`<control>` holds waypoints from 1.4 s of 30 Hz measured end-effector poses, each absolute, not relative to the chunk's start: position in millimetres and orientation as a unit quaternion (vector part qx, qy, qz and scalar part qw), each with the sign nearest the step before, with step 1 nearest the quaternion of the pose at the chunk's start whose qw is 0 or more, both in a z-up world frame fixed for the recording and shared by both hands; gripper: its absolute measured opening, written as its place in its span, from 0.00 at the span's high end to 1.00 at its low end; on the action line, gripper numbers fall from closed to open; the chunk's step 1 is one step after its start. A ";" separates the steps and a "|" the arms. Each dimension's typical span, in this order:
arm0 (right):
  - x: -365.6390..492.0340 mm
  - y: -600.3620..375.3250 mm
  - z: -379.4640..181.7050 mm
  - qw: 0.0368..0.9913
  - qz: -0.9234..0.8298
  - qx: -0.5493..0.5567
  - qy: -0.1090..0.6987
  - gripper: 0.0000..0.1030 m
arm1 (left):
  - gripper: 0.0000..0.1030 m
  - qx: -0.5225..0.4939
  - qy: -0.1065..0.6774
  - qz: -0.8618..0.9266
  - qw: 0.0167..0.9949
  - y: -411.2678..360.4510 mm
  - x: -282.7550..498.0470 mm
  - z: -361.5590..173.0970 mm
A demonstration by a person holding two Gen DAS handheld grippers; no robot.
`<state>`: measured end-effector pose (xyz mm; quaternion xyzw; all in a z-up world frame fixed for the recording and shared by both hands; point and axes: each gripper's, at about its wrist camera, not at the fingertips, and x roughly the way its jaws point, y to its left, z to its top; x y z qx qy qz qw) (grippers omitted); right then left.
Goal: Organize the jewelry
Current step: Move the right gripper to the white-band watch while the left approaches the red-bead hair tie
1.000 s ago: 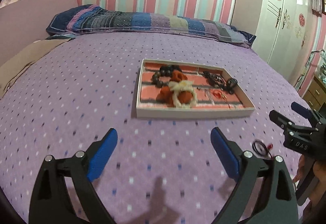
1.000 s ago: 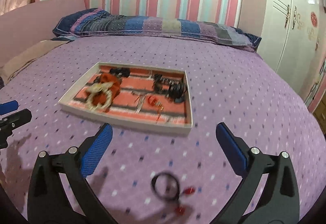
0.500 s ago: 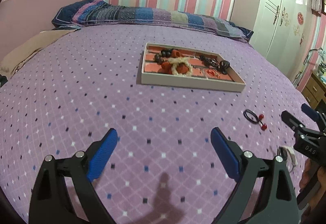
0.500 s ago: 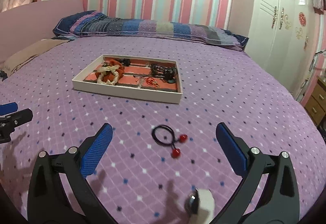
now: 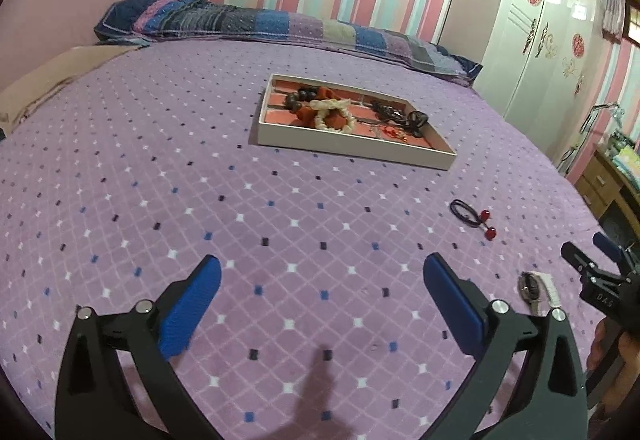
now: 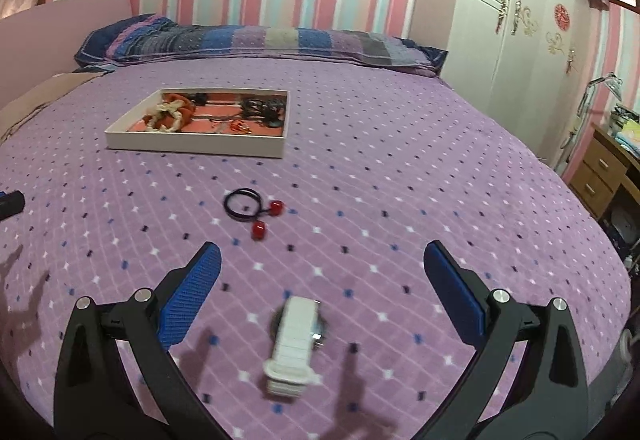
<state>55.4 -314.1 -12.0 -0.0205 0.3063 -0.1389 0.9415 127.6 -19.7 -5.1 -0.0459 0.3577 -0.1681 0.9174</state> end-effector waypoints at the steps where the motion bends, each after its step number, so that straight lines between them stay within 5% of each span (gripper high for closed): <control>1: 52.5 -317.2 -11.4 0.942 -0.143 -0.019 0.305 0.04 | 0.04 -0.046 0.364 -0.159 0.916 -20.6 129.3 -4.3; 42: 40.4 -333.6 -68.1 0.926 -0.110 0.029 0.361 0.11 | 0.04 0.001 0.391 -0.196 0.899 -89.5 144.9 -21.3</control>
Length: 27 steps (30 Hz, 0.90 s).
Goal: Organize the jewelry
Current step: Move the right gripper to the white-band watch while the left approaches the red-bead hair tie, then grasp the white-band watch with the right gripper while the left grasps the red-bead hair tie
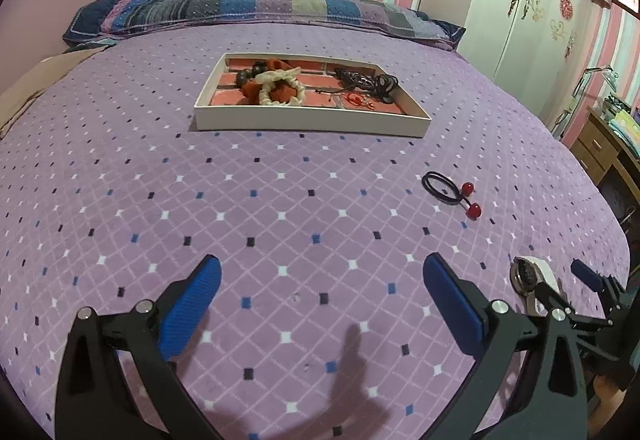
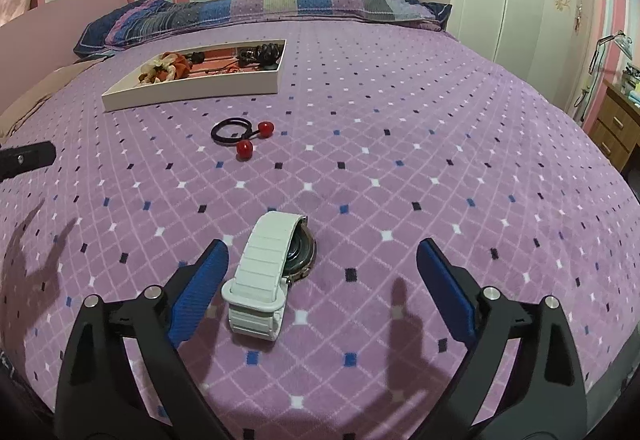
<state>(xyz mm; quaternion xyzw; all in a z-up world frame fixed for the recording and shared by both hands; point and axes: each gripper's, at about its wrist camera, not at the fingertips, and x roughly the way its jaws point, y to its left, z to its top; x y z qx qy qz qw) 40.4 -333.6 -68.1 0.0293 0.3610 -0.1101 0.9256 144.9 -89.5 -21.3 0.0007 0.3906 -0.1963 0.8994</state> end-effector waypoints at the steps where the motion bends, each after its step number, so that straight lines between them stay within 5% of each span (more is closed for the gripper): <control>1: 40.2 -333.4 -68.7 0.926 -0.108 0.029 0.362 0.11 | 0.04 0.001 0.391 -0.198 0.899 -91.1 146.4 -21.1; 11: 39.2 -329.0 -68.0 0.926 -0.108 0.029 0.360 0.16 | 0.04 -0.003 0.397 -0.192 0.897 -110.9 155.5 -15.8; 27: 32.2 -318.5 -81.1 0.929 -0.124 0.043 0.345 0.43 | 0.07 0.009 0.399 -0.201 0.895 -160.9 190.0 -28.0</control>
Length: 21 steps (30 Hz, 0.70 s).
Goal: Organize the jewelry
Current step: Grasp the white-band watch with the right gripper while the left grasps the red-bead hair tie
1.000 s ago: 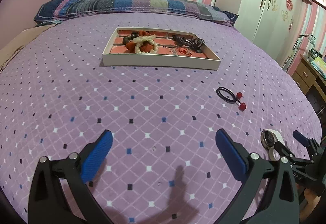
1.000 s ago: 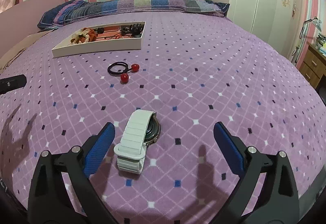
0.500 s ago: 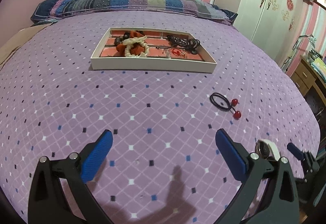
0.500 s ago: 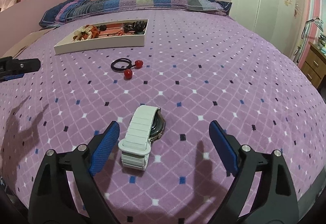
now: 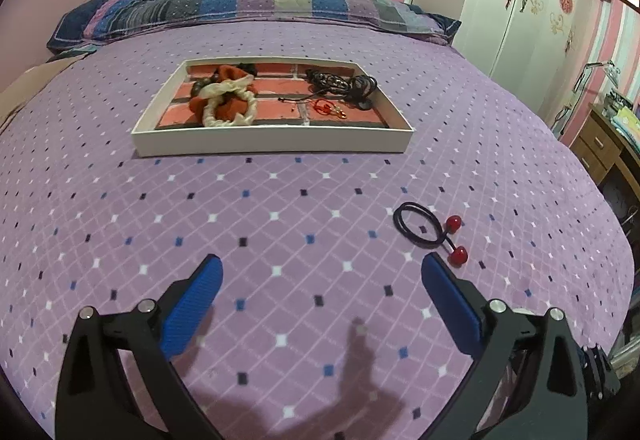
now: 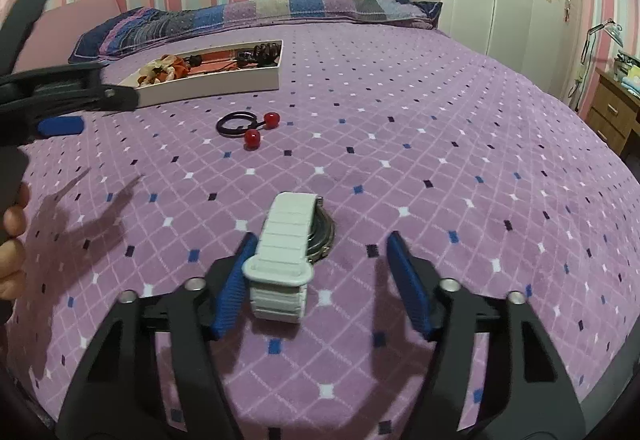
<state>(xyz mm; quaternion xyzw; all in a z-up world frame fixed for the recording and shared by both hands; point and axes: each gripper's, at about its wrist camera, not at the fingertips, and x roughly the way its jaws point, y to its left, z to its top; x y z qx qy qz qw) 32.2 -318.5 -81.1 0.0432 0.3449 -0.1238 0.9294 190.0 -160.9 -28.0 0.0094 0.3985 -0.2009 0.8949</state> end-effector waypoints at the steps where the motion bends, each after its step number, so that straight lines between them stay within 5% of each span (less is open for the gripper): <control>1: 32.7 -317.1 -81.3 0.930 -0.125 0.038 0.344 0.44 | 0.12 0.008 0.403 -0.202 0.893 -163.6 192.2 -29.8; 15: 43.0 -317.1 -88.8 0.929 -0.119 0.036 0.348 0.48 | 0.16 0.037 0.428 -0.211 0.878 -221.5 228.5 -53.7; 19: 43.1 -318.3 -88.4 0.929 -0.116 0.044 0.348 0.50 | 0.38 0.059 0.445 -0.207 0.869 -235.2 239.2 -70.1; 21: 42.9 -317.7 -88.1 0.929 -0.113 0.047 0.348 0.54 | 0.38 0.066 0.444 -0.204 0.870 -238.8 241.4 -74.6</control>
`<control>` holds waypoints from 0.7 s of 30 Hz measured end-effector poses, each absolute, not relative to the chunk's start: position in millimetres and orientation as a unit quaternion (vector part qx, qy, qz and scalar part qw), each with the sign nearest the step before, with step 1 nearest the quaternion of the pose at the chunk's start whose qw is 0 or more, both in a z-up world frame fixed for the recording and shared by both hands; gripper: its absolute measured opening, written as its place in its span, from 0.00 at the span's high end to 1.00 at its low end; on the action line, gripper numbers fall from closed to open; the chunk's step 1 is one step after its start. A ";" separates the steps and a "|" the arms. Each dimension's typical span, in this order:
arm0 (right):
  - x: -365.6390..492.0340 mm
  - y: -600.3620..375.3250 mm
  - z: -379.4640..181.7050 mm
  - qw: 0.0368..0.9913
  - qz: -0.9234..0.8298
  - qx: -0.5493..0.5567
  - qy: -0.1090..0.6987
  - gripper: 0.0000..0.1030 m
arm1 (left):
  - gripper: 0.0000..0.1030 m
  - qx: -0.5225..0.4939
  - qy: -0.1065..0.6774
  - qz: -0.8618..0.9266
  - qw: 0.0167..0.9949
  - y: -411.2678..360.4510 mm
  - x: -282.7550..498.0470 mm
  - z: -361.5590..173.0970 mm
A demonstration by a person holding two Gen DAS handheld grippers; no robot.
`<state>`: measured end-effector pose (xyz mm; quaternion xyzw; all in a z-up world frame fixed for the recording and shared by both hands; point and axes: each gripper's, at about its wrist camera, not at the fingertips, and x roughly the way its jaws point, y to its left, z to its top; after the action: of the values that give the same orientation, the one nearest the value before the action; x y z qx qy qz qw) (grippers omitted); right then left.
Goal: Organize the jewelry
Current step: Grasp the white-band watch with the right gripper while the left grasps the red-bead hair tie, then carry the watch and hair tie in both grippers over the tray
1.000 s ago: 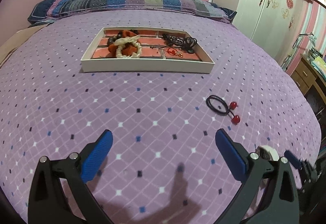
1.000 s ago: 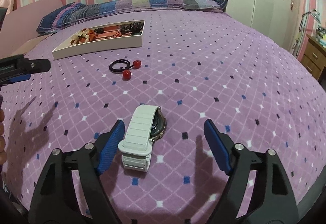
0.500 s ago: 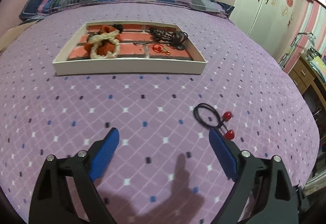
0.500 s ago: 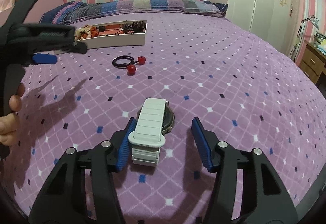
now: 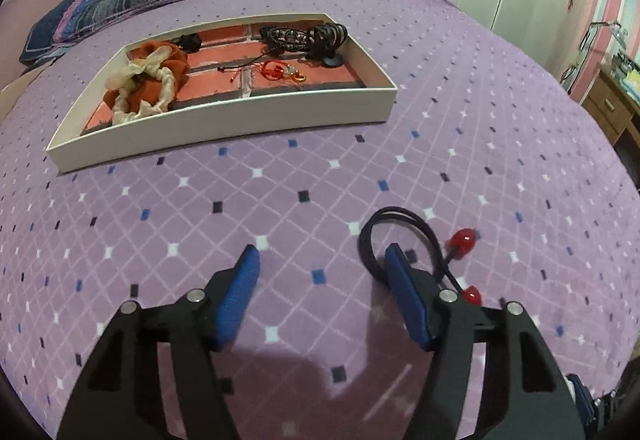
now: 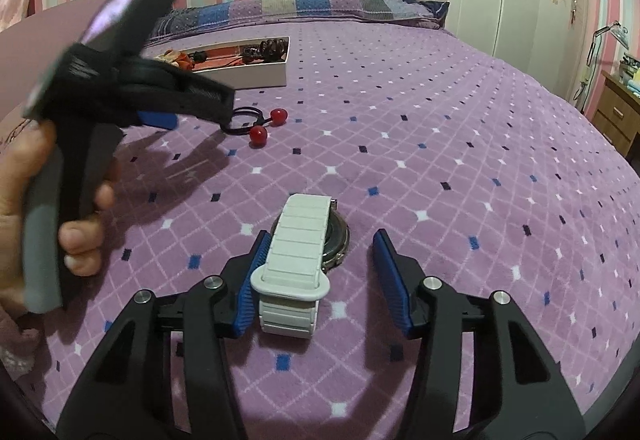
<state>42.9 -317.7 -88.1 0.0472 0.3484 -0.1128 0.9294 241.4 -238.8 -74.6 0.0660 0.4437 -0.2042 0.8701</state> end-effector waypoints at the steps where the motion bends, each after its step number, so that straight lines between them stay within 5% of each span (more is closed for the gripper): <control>1: 42.3 -317.5 -87.8 0.930 -0.111 0.048 0.348 0.57 | 0.41 0.072 0.439 -0.204 0.872 -240.7 241.0 -74.8; 8: 40.5 -315.7 -86.7 0.930 -0.106 0.049 0.348 0.67 | 0.93 0.079 0.429 -0.220 0.872 -241.9 236.2 -76.1; 21: 41.7 -316.3 -72.2 0.938 -0.107 0.046 0.328 0.74 | 0.97 0.043 0.411 -0.235 0.880 -208.8 233.4 -59.0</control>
<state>41.7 -316.3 -72.2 0.0458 0.3276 -0.1070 0.9376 233.4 -208.8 -59.0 0.0432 0.4110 -0.2350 0.8798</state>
